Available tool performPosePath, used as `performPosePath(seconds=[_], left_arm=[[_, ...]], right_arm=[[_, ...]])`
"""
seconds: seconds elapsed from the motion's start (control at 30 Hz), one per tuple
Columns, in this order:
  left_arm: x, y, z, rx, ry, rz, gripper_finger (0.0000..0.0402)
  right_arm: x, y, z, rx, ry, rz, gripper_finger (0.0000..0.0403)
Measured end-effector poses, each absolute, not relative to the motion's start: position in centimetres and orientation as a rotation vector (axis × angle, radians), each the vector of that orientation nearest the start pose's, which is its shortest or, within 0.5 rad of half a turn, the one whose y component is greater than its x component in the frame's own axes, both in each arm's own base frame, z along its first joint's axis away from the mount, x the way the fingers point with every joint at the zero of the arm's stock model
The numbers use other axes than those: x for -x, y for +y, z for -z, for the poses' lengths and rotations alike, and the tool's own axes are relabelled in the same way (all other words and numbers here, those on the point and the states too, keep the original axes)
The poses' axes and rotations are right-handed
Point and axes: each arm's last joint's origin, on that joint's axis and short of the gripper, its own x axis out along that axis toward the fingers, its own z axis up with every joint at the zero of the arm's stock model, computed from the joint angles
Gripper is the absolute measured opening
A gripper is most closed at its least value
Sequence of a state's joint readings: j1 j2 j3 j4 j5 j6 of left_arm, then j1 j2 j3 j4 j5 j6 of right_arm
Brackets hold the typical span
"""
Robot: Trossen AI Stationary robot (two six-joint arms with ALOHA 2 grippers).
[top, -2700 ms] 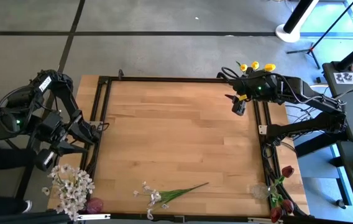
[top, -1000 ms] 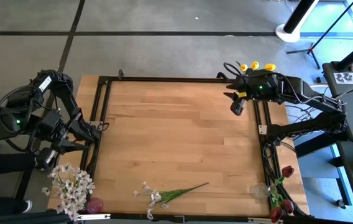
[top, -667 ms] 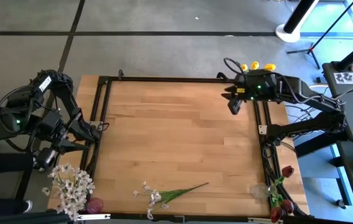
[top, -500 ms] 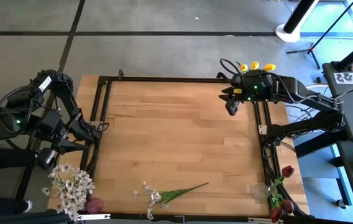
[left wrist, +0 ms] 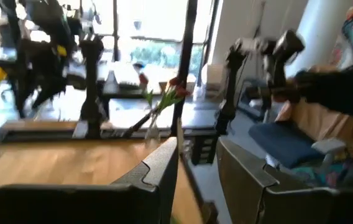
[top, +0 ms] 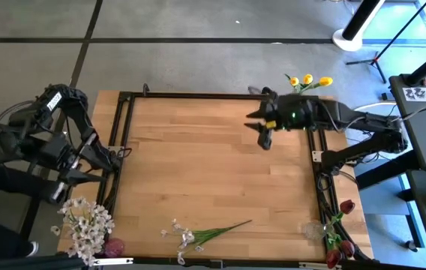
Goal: Sort flowers into vase by color
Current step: Put the white flowers into the pink crystal vase
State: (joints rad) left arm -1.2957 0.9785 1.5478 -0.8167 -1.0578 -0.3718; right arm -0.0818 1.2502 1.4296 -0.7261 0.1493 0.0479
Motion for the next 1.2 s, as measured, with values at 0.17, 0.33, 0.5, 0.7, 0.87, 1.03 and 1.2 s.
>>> performPosePath(seconds=[0.17,0.33,0.5,0.7,0.87,1.03,1.2], left_arm=[[-7.3,-12.3,-49.3,0.069,0.077,0.183,0.0108],[-9.6,-11.0,-49.7,0.127,0.057,0.070,0.0108],[-12.4,-9.9,-49.2,0.154,0.078,0.042,0.0108],[-14.8,-8.1,-48.5,0.159,0.103,-0.035,0.0108],[-15.5,-7.7,-47.9,0.119,0.128,-0.073,0.0108],[-15.3,-7.6,-47.7,0.045,0.151,-0.070,0.0108],[-16.0,-7.6,-47.7,0.047,0.149,-0.098,0.0108]], right_arm=[[-25.6,1.3,-40.9,0.065,0.490,0.163,0.0136],[-26.4,5.2,-40.1,0.179,0.501,0.111,0.0136],[-27.5,8.0,-38.4,0.231,0.552,0.075,0.0139],[-28.8,9.1,-36.9,0.151,0.603,0.073,0.0180],[-29.2,9.4,-36.3,0.098,0.635,0.021,0.0215],[-29.3,9.4,-36.1,0.101,0.639,0.021,0.0229],[-29.7,9.8,-35.6,0.115,0.654,0.011,0.0229]])
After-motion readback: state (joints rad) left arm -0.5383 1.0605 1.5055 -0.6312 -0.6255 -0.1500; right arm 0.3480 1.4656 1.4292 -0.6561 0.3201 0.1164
